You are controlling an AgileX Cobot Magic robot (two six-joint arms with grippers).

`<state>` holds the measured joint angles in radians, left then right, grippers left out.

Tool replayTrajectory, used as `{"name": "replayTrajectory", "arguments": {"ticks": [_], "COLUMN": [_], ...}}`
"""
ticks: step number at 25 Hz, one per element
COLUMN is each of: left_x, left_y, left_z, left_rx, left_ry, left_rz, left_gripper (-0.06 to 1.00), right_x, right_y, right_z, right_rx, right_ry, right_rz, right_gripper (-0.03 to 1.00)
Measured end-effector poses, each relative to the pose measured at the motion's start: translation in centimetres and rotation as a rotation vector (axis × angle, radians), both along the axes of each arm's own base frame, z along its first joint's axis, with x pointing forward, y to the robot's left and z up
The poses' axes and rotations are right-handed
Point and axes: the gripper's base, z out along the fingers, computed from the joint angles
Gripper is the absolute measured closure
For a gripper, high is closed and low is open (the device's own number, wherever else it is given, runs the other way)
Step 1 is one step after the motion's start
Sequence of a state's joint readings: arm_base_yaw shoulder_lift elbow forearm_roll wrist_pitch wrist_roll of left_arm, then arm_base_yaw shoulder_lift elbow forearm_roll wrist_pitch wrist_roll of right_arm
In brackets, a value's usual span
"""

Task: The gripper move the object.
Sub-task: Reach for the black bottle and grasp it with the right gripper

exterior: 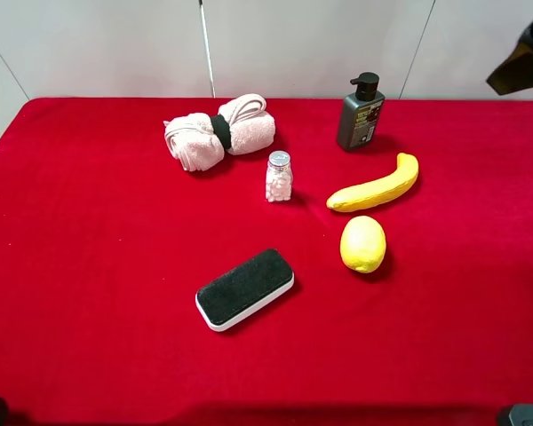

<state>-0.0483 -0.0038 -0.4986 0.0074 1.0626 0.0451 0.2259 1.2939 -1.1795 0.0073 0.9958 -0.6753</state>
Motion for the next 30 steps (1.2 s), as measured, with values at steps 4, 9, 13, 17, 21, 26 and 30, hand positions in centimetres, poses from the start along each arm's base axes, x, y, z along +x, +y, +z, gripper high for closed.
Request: {"name": "replayTrajectory", "arguments": {"ticks": [4, 9, 13, 17, 21, 26, 30], "left_x": [0.0, 0.0, 0.0, 0.0, 0.0, 0.0, 0.0], "left_y": [0.0, 0.0, 0.0, 0.0, 0.0, 0.0, 0.0], "left_z": [0.0, 0.0, 0.0, 0.0, 0.0, 0.0, 0.0], "left_rx": [0.000, 0.001, 0.001, 0.001, 0.001, 0.001, 0.001], "left_ry": [0.000, 0.000, 0.000, 0.000, 0.000, 0.000, 0.000], "left_rz": [0.000, 0.000, 0.000, 0.000, 0.000, 0.000, 0.000], "left_gripper": [-0.05, -0.05, -0.05, -0.05, -0.05, -0.05, -0.05], "right_x": [2.3, 5.0, 7.0, 8.9, 10.7, 12.4, 13.6], "right_y": [1.2, 2.0, 2.6, 3.1, 3.6, 4.6, 5.6], "right_z": [-0.1, -0.7, -1.3, -2.1, -2.8, -3.5, -4.0], "right_rx": [-0.062, -0.106, -0.119, -0.122, -0.135, -0.189, -0.219], "right_ry": [-0.003, 0.005, 0.012, 0.023, 0.028, 0.012, -0.010], "right_rz": [0.133, 0.226, 0.268, 0.287, 0.312, 0.425, 0.509], "right_gripper": [0.27, 0.27, 0.27, 0.27, 0.27, 0.27, 0.27]}}
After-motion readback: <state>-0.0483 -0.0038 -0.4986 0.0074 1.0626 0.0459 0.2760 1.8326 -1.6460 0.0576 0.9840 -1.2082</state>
